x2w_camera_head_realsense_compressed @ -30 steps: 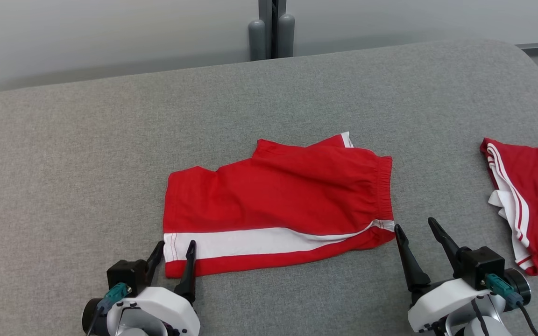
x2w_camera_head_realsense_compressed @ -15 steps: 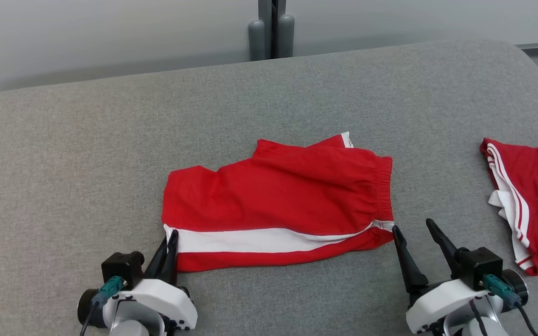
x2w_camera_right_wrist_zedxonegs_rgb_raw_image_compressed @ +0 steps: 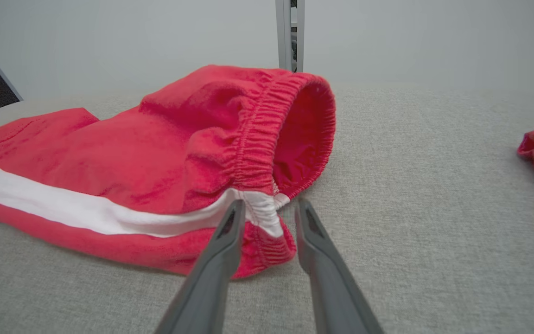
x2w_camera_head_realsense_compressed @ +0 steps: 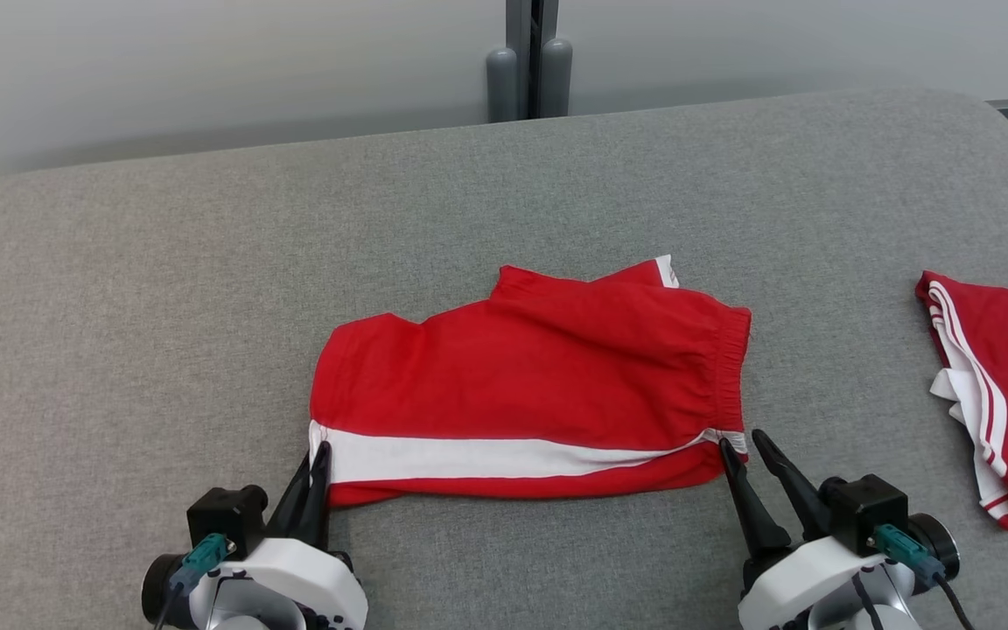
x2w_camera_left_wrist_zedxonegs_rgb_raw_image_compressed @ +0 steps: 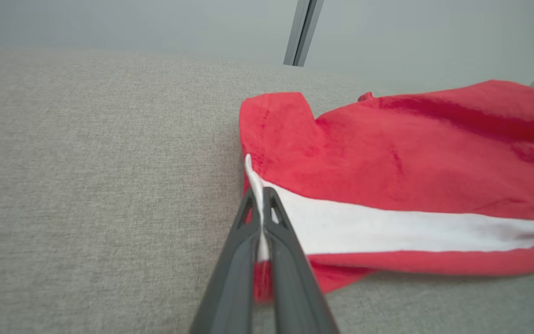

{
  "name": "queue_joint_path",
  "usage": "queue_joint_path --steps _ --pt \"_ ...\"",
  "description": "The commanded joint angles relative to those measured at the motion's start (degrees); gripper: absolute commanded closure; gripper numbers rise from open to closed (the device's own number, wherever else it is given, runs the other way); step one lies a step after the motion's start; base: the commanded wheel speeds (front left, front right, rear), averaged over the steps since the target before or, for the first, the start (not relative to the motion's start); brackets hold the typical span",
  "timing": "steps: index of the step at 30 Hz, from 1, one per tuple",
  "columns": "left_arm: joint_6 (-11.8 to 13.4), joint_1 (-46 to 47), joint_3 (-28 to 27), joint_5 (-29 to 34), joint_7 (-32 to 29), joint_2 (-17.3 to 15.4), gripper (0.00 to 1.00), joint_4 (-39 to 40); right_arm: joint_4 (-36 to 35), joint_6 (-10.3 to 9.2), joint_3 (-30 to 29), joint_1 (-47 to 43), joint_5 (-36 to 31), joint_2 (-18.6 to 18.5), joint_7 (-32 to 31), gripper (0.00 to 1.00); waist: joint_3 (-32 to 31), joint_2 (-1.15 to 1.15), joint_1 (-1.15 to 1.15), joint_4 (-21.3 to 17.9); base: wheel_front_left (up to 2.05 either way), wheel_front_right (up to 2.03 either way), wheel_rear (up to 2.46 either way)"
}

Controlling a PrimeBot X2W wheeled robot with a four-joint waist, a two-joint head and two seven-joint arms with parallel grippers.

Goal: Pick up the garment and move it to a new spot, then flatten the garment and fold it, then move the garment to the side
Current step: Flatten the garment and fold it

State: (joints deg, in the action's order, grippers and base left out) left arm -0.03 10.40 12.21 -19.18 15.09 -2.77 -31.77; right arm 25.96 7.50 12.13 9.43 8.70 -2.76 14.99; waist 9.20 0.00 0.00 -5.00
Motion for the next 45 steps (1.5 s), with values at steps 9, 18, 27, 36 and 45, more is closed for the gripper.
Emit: queue_joint_path --steps 9,18,27,36,45 --pt "-0.31 0.13 0.19 0.46 0.06 -0.26 1.0 0.89 2.89 -0.02 0.83 2.18 -0.58 -0.33 0.24 0.69 0.39 0.0 0.0 0.62 0.0 0.0 0.0" --pt "-0.88 -0.73 -1.4 1.39 0.06 -0.27 1.0 3.16 1.37 -0.02 2.03 3.1 0.6 -0.33 0.24 1.0 -1.19 0.0 0.0 1.24 0.0 0.0 0.0" --pt "-3.48 0.65 -5.4 5.73 0.07 -0.29 1.0 11.01 -7.88 -0.02 1.97 5.35 3.97 -0.5 0.25 1.0 -8.54 0.0 0.0 2.5 0.0 0.0 0.0" --pt "-6.34 11.35 -10.63 8.66 0.06 -5.2 1.0 20.47 -14.76 -0.02 0.98 14.73 8.53 -3.7 0.24 1.0 -11.46 0.0 0.0 4.02 0.0 0.0 0.0" --pt "-6.39 20.5 -12.57 10.01 -0.2 -9.84 1.0 20.38 -12.01 -0.03 2.33 23.04 11.98 -5.6 0.24 1.0 -8.32 0.0 0.0 5.69 0.0 0.0 0.0"
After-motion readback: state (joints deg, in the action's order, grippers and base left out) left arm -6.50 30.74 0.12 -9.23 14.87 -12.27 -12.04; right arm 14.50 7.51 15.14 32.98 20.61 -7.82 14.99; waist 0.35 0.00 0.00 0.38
